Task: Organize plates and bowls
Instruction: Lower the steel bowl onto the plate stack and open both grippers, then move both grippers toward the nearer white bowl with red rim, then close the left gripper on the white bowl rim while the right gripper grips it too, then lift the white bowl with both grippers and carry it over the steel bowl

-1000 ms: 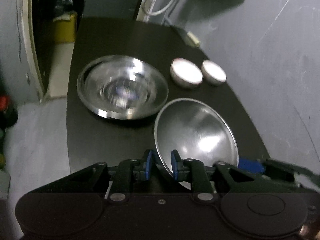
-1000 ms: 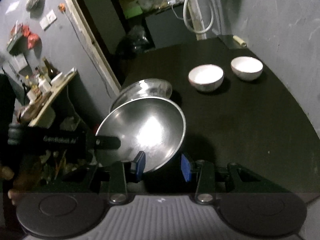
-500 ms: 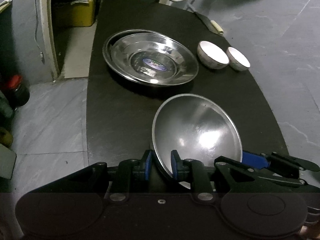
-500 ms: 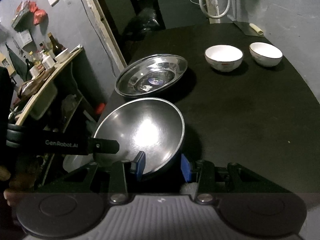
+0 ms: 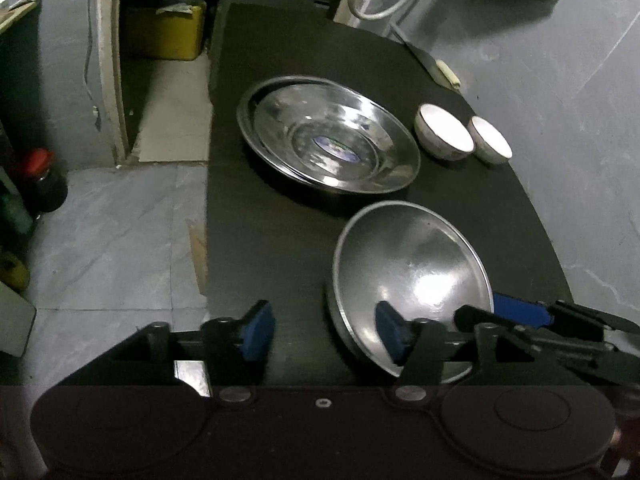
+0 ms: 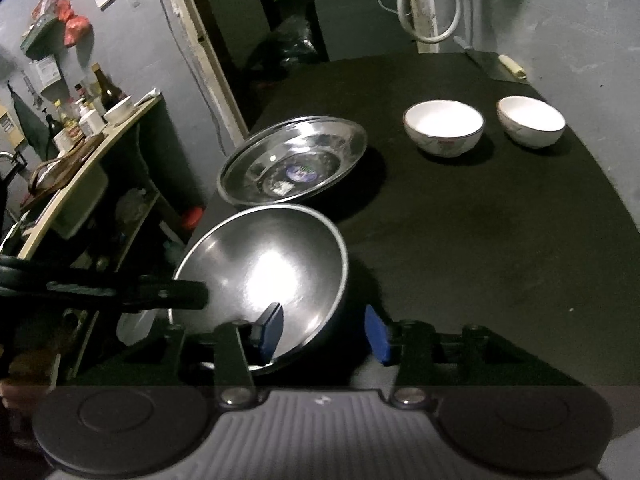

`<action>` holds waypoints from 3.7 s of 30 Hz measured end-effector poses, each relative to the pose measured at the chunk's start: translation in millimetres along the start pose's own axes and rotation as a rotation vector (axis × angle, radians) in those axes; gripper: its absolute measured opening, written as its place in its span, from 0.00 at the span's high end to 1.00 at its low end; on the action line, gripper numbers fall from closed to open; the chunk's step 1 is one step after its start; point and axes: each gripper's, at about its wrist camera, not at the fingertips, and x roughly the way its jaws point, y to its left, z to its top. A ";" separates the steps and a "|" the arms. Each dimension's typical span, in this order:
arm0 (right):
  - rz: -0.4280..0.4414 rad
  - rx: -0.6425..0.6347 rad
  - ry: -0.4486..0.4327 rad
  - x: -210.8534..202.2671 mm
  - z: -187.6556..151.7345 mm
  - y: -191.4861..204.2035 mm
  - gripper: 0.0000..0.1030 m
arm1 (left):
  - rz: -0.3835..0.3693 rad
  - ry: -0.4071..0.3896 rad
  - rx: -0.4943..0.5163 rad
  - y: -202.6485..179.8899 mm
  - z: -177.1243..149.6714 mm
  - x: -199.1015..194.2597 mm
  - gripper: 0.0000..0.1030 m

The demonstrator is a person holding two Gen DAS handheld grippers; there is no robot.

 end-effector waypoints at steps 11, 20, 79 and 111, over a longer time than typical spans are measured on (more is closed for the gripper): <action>-0.059 0.038 -0.086 -15.9 11.1 -19.0 0.12 | 0.031 -0.179 0.063 -8.7 24.3 -25.3 0.01; -0.114 0.083 -0.099 -11.6 32.6 -51.3 0.00 | 0.019 -0.240 0.143 -41.0 62.2 0.7 0.01; -0.031 0.250 -0.090 113.3 134.5 -153.9 0.66 | -0.061 0.018 0.280 -124.7 196.0 202.8 0.65; -0.028 0.124 -0.204 4.2 93.2 -28.5 0.71 | -0.156 -0.165 0.175 -76.9 126.4 34.7 0.80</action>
